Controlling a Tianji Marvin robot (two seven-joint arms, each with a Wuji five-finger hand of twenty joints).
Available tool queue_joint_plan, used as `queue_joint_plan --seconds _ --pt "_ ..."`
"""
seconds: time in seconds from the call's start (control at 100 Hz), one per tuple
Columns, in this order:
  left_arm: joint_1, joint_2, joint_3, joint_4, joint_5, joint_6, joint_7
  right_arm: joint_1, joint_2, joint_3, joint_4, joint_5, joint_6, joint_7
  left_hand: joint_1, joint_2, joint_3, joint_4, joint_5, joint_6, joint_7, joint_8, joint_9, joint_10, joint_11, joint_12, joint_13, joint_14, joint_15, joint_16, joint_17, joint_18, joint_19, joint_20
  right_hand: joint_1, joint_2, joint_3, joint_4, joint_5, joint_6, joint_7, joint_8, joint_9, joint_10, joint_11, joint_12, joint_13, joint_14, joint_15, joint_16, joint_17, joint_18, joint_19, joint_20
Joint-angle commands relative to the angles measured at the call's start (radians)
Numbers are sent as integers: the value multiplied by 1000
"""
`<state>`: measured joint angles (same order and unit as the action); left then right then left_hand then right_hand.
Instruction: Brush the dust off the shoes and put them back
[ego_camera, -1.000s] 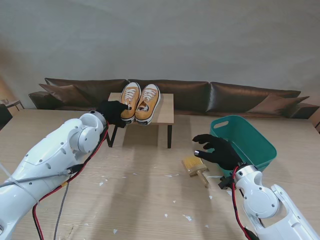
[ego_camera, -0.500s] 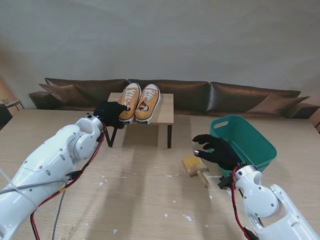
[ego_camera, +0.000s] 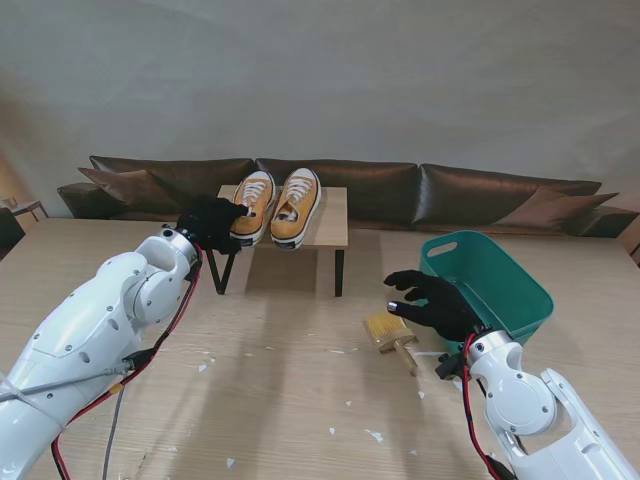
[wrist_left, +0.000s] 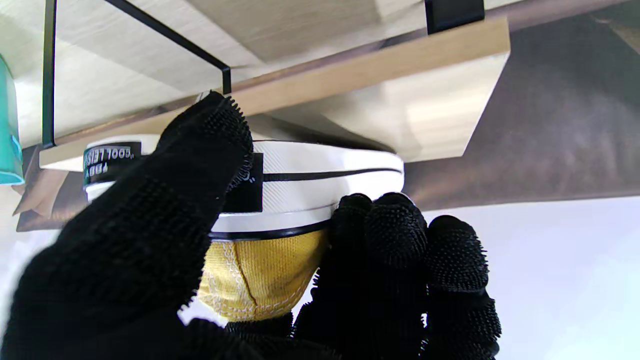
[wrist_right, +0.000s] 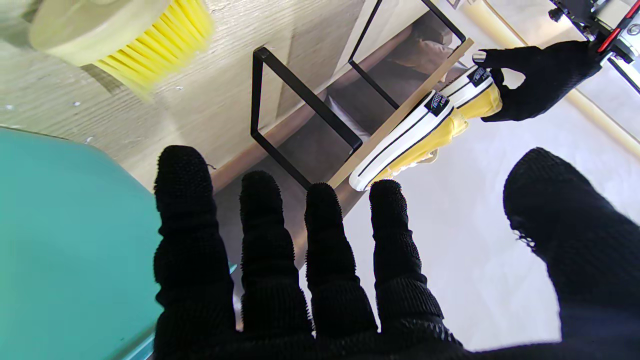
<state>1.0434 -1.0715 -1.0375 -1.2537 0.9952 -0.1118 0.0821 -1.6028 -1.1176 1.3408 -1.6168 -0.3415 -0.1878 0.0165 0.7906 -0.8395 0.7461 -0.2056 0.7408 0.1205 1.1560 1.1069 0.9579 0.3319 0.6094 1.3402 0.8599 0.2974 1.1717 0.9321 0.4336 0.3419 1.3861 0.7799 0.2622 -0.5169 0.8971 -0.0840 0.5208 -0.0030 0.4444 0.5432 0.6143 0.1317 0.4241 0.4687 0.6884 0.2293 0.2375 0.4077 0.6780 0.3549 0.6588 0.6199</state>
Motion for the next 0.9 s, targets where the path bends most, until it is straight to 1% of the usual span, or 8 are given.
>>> queue_joint_plan --seconds 0.0,0.16,0.31,0.42,0.51,0.74,0.89 --pt "0 2 -16 -34 9 -3 0 -6 -2 -4 -3 -1 1 16 128 80 67 -2 159 110 211 68 54 -88 35 23 41 -14 -1 -8 11 -8 31 -22 2 27 -19 22 -25 -3 7 -4 16 2 -7 -10 20 3 4 -1 -402 -9 -24 20" --pt "42 9 -62 -107 48 -20 -14 -5 -2 -6 -2 0 1 16 136 73 64 -2 162 115 210 66 67 -95 30 23 52 -20 -5 -12 21 -11 32 -34 2 28 -19 22 -26 -1 8 -5 15 3 -8 -10 20 3 5 -1 -402 -10 -25 20" --pt "107 19 -118 -199 86 -39 -56 -3 -3 -9 1 0 2 13 141 71 59 -2 165 114 209 65 74 -104 26 25 60 -30 -7 -15 31 -17 32 -44 2 29 -20 22 -26 -1 8 -5 15 1 -8 -10 21 4 5 0 -402 -9 -26 21" --pt "171 24 -167 -280 112 -49 -94 -3 -3 -11 2 2 3 13 143 69 57 -1 167 115 208 63 76 -104 23 24 59 -31 -8 -17 32 -18 32 -48 2 29 -20 22 -26 -2 8 -6 16 1 -7 -10 21 3 5 0 -402 -9 -27 22" --pt "231 29 -214 -362 129 -63 -146 -2 -3 -12 4 1 4 13 144 67 56 0 167 116 207 63 74 -105 17 23 57 -35 -17 -21 34 -21 30 -53 3 29 -20 22 -26 -2 8 -6 15 3 -7 -10 22 4 6 0 -401 -9 -27 22" --pt "374 40 -333 -578 124 -99 -326 -2 -2 -19 7 3 7 18 151 63 53 2 165 111 207 62 72 -113 -1 25 52 -42 -38 -28 33 -33 14 -71 2 29 -20 22 -27 -3 9 -7 14 2 -7 -10 20 3 5 0 -403 -10 -29 23" --pt "459 44 -390 -695 108 -115 -403 -3 -2 -22 7 -1 5 18 150 62 51 3 164 108 205 61 75 -118 -7 27 51 -46 -43 -28 33 -36 9 -76 2 31 -21 22 -27 -2 10 -7 14 1 -6 -10 21 1 6 0 -402 -10 -28 24"
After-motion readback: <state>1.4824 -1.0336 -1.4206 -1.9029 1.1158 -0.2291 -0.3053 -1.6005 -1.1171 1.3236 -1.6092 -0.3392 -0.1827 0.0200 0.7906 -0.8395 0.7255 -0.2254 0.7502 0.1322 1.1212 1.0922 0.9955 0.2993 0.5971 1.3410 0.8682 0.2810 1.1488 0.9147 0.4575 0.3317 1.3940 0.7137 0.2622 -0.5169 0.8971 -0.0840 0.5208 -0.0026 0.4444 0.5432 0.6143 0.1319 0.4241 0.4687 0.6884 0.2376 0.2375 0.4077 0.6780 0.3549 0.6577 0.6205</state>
